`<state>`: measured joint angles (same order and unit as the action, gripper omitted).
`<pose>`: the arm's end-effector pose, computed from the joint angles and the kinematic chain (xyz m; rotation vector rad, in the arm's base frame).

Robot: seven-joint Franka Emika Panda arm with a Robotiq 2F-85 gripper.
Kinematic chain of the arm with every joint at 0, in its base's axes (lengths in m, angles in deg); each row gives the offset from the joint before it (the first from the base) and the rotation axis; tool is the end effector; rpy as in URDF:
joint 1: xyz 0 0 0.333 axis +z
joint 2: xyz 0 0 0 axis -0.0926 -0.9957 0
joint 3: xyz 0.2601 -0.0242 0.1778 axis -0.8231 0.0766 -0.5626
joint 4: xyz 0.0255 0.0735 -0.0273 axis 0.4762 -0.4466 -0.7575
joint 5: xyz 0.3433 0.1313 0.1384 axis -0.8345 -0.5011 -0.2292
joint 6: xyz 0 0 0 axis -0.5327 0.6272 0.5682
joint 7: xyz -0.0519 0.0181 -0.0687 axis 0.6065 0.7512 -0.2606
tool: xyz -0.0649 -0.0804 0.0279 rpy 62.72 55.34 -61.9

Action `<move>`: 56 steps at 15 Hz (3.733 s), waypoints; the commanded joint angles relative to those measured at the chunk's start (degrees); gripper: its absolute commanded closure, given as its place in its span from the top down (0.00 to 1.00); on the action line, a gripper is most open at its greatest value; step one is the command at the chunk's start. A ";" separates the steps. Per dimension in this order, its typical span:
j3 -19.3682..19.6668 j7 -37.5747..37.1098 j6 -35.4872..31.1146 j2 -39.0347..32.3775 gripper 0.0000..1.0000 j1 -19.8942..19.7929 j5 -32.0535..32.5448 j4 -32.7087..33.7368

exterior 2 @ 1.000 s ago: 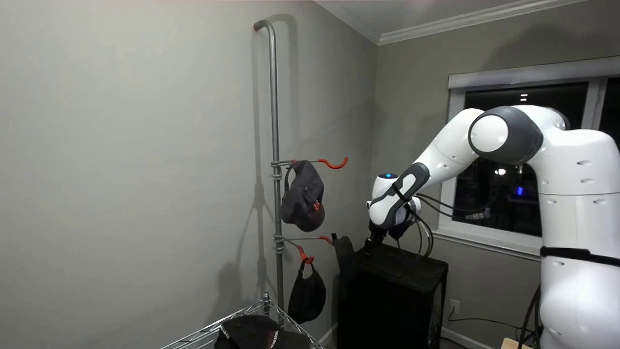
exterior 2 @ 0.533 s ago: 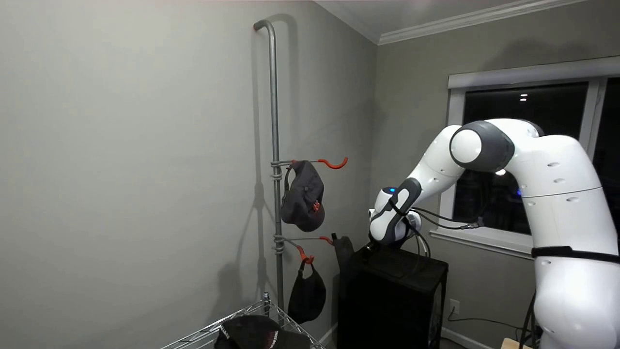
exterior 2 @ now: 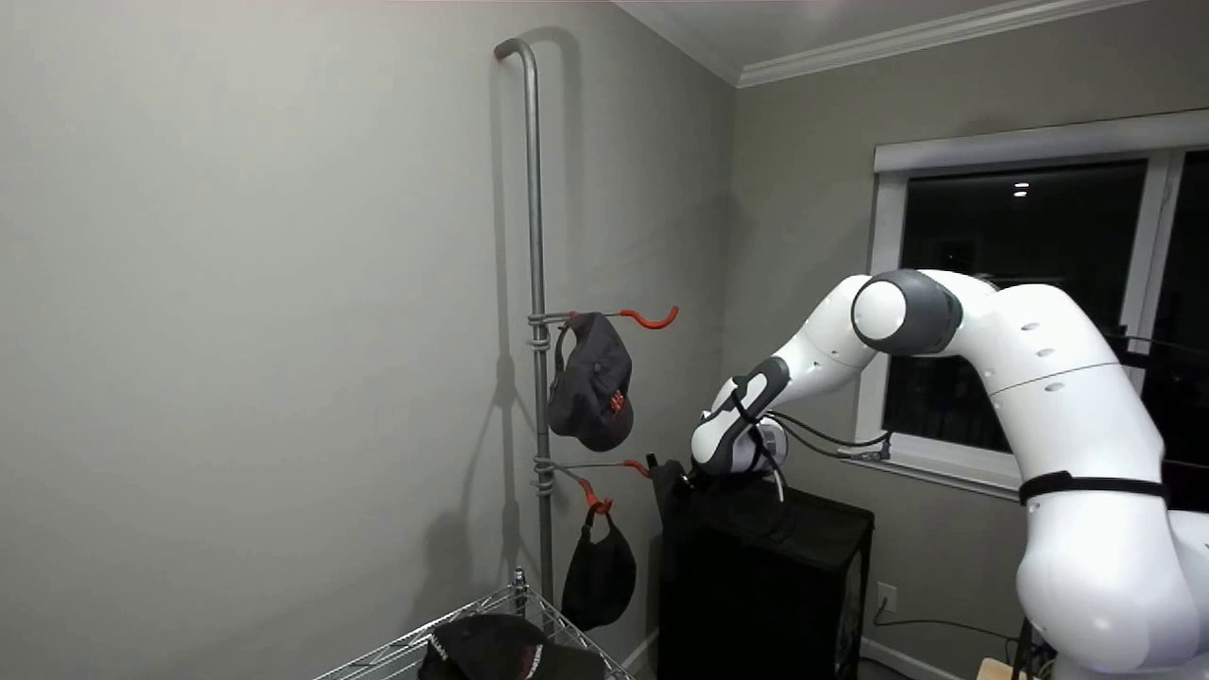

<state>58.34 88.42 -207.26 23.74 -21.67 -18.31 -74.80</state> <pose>0.6102 -0.2201 0.2330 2.9768 -0.0830 0.7178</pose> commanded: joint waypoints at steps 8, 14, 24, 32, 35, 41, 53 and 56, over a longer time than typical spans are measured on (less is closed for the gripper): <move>-9.12 2.92 -0.21 -10.47 0.47 -7.98 -0.62 11.67; -13.57 4.23 -1.00 -11.20 0.09 -10.51 -0.27 12.36; -20.74 2.15 -8.03 -6.33 0.04 -17.06 0.11 4.50; -24.90 -3.12 -13.05 1.66 0.03 -22.91 4.47 -7.39; -26.63 -2.00 -12.15 7.10 0.04 -24.91 1.83 -12.55; -28.52 -3.09 -7.46 19.61 0.04 -26.55 1.22 -18.41; -12.56 -1.93 30.86 42.35 0.03 -7.13 2.37 -15.85; -1.84 -2.39 39.08 45.10 0.04 5.82 6.94 -14.81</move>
<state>47.84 86.46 -174.59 65.98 -25.99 -15.27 -89.94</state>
